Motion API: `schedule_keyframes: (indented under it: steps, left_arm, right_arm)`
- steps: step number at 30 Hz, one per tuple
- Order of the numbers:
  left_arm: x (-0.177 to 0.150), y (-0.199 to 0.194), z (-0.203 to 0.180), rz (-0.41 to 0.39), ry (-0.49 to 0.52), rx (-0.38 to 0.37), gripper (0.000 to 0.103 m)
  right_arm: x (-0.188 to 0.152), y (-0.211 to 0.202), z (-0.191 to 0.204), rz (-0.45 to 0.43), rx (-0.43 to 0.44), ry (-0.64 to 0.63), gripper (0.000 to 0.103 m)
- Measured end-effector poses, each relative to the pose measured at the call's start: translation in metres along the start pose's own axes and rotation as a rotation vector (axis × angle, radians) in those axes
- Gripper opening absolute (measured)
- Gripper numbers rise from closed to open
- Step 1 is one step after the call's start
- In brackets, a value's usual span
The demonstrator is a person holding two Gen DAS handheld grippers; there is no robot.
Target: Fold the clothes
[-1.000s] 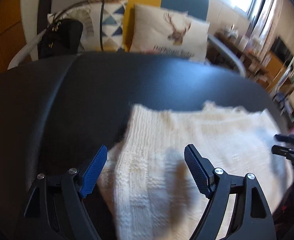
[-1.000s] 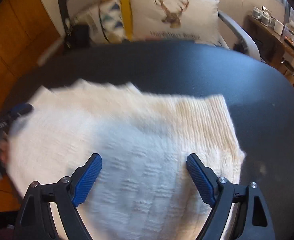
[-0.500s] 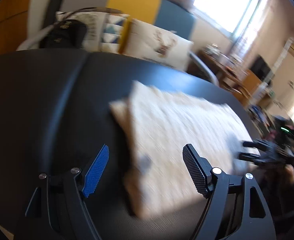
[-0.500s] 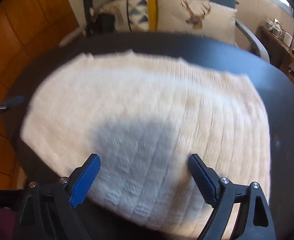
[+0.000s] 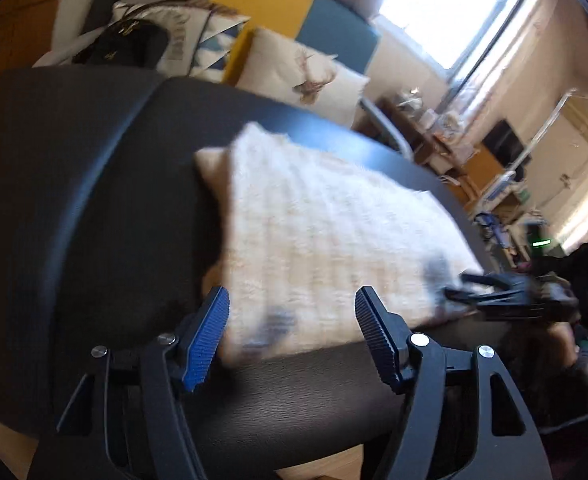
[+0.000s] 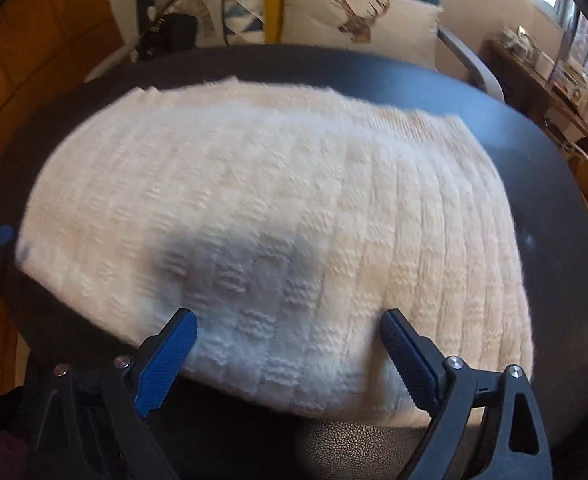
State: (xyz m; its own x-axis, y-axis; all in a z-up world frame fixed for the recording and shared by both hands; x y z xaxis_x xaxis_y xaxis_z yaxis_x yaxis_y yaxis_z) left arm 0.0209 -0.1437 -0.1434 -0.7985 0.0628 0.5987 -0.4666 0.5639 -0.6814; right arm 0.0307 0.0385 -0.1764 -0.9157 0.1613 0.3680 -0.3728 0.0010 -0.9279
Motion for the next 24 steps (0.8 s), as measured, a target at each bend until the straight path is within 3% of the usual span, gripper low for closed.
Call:
schedule_keyframes:
  steps: [1,3,5,7,10,12,13,14,16,19,22,24]
  left_arm:
    - [-0.001,0.001,-0.005,0.002,0.010,-0.015,0.069]
    - [-0.012,0.018,-0.016,0.049,0.063,0.009,0.069]
    - [-0.022,0.045,-0.015,0.111,0.115,0.108,0.067]
    - [-0.020,0.040,-0.016,0.089,0.123,0.111,0.067]
    - [-0.014,0.021,-0.022,0.048,0.124,0.121,0.067]
    - [-0.006,0.014,-0.029,0.011,0.128,0.107,0.067]
    - [-0.004,0.017,-0.029,0.006,0.140,0.139,0.068]
    - [-0.007,0.028,-0.025,0.037,0.158,0.189,0.068]
    - [-0.019,0.049,-0.016,0.131,0.197,0.273,0.068]
    - [-0.014,0.036,-0.029,0.108,0.231,0.255,0.068]
    - [-0.002,0.025,-0.052,0.043,0.215,0.155,0.068]
    - [0.004,0.029,-0.069,0.019,0.255,0.140,0.068]
  right_arm:
    - [-0.006,0.005,-0.004,-0.004,0.007,0.000,0.102]
    - [-0.005,0.004,-0.002,-0.036,-0.010,-0.017,0.103]
    - [-0.005,-0.005,-0.004,-0.040,0.009,-0.001,0.093]
    - [-0.004,-0.020,-0.019,-0.066,0.000,0.072,0.087]
    - [-0.015,-0.036,-0.055,-0.076,-0.095,0.127,0.087]
    - [-0.032,-0.024,-0.082,-0.009,-0.132,0.186,0.087]
    - [-0.040,-0.017,-0.088,0.005,-0.103,0.212,0.091]
    - [-0.040,-0.019,-0.090,-0.043,-0.071,0.226,0.092]
    - [-0.042,-0.024,-0.086,-0.034,-0.069,0.195,0.091]
    - [-0.048,-0.035,-0.088,-0.012,-0.083,0.197,0.086]
    - [-0.042,-0.060,-0.086,-0.117,0.039,0.264,0.085]
    - [-0.039,-0.067,-0.074,-0.156,0.146,0.248,0.085]
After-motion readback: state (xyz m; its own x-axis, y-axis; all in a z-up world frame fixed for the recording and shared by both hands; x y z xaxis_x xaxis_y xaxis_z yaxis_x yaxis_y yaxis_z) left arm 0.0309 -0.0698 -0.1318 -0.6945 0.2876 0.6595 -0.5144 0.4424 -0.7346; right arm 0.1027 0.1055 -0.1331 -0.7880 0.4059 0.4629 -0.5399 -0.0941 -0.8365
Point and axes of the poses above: each gripper's, at about its wrist camera, not at the fingertips, and y roughly the way its jaws point, z to its left, x to its top, the point moved 10 cm from there along y, roughly the way its jaws point, and after that the axes turned 1 degree about y, right-handed, at the moved point
